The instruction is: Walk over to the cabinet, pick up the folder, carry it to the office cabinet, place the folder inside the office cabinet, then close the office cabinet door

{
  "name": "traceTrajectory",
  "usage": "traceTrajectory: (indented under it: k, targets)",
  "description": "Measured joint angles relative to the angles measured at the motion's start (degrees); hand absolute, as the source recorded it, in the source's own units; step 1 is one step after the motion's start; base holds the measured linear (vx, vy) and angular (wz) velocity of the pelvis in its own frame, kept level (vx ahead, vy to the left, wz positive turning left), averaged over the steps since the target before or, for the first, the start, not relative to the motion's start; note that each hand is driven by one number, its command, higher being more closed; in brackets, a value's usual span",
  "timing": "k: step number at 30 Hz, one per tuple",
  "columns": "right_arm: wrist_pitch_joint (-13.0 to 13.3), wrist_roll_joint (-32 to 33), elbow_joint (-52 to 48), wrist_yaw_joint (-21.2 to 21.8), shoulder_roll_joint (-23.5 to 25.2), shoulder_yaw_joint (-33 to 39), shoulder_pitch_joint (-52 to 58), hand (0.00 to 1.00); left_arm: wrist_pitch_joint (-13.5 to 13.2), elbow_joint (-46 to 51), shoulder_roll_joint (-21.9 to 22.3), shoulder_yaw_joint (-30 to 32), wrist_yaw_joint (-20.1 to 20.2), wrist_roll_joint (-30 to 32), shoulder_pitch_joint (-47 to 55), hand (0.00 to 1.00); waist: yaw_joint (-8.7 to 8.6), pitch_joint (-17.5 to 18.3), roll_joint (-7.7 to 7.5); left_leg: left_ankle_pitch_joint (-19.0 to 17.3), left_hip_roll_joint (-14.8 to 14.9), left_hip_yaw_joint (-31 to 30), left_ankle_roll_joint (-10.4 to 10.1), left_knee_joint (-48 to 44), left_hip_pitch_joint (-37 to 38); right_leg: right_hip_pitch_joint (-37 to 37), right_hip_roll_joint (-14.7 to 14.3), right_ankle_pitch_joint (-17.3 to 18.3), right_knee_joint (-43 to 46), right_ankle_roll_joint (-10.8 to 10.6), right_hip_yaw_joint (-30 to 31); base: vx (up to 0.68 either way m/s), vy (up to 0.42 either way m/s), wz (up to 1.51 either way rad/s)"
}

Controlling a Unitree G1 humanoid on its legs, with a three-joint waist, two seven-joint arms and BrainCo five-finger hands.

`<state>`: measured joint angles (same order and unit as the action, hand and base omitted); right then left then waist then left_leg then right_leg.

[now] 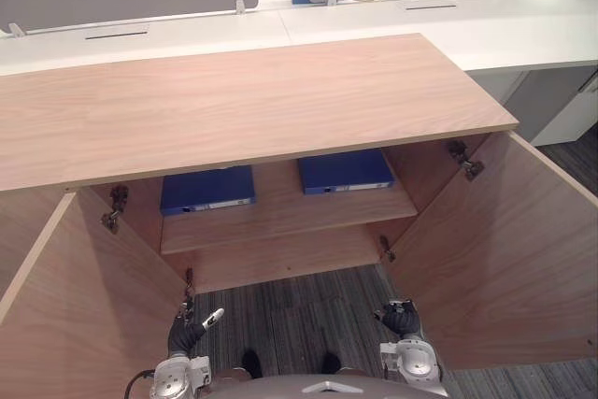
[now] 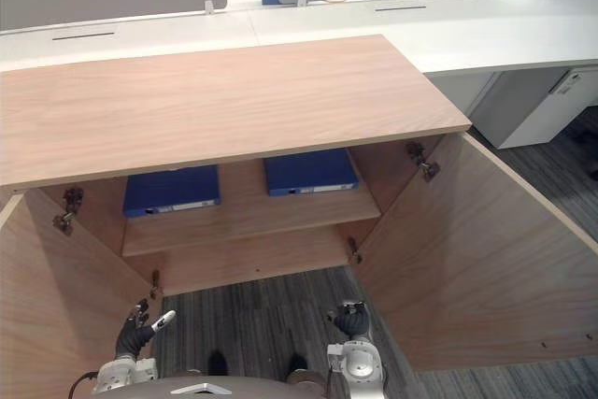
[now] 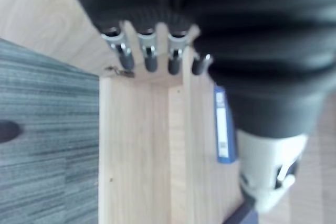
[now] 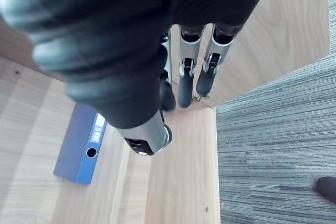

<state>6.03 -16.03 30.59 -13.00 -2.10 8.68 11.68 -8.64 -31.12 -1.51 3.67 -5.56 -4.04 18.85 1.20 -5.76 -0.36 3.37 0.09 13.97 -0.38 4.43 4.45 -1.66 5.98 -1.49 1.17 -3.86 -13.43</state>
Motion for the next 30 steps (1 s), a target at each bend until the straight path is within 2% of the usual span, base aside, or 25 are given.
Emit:
traceTrajectory:
  k: [7,12,18,19,25,30]
  targets:
    - [-0.04,0.25,-1.6,-0.01,0.69,1.12,0.01,0.0,0.19,0.0,-0.11,-0.58,0.03,1.94,0.04,0.0,-0.4,0.1,-0.24,-0.14,-0.53,0.36,0.14,0.04,0.91,-0.83,0.09,-0.72,-0.65,-0.1,0.88,0.0,0.012,-0.03]
    - [0.06,-0.4,-11.43,-0.28,0.81,3.31,2.09,0.0,0.23,0.0,-0.2,-2.08,-0.18,3.23,0.43,0.0,-0.89,0.11,-0.25,-0.86,-0.64,1.96,0.52,0.38,1.85,-0.82,-0.02,-0.67,-0.75,-0.21,3.58,-0.02,0.029,-0.19]
    - [0.07,-0.84,-18.39,-4.22,0.94,13.65,3.58,0.0,0.49,-0.01,-0.24,-2.9,-0.37,4.36,0.43,0.0,-2.43,0.13,-0.21,-1.53,-0.79,3.37,0.34,0.37,1.73,0.37,-0.32,-0.66,-0.73,-0.22,6.69,0.01,0.031,-0.17]
    - [0.06,-0.18,-19.06,-5.32,0.94,16.87,3.58,0.0,0.66,-0.02,-0.37,-3.11,-0.47,4.36,0.42,0.0,-3.27,0.17,-0.2,-1.65,-0.82,3.5,0.28,0.35,1.72,0.54,-0.35,-0.66,-0.73,-0.22,6.87,0.05,0.021,-0.11]
    - [-0.06,2.99,-21.3,-8.23,0.7,24.88,3.21,0.0,0.81,-0.02,-0.61,-3.82,-0.5,4.35,0.5,0.0,-3.67,1.17,0.56,-2.73,-0.57,6.61,0.07,0.0,2.0,1.89,-1.2,-0.79,-0.56,-0.05,9.86,0.06,0.009,-0.28]
    - [-0.09,8.45,-22.68,-11.42,0.12,29.91,1.15,0.0,1.21,-0.01,-0.02,-3.77,-0.47,4.27,0.48,0.0,-4.34,1.42,0.83,-6.52,0.6,11.6,-0.24,-3.82,2.46,2.72,-1.77,-0.6,0.58,-0.1,13.99,0.07,0.009,-0.5]
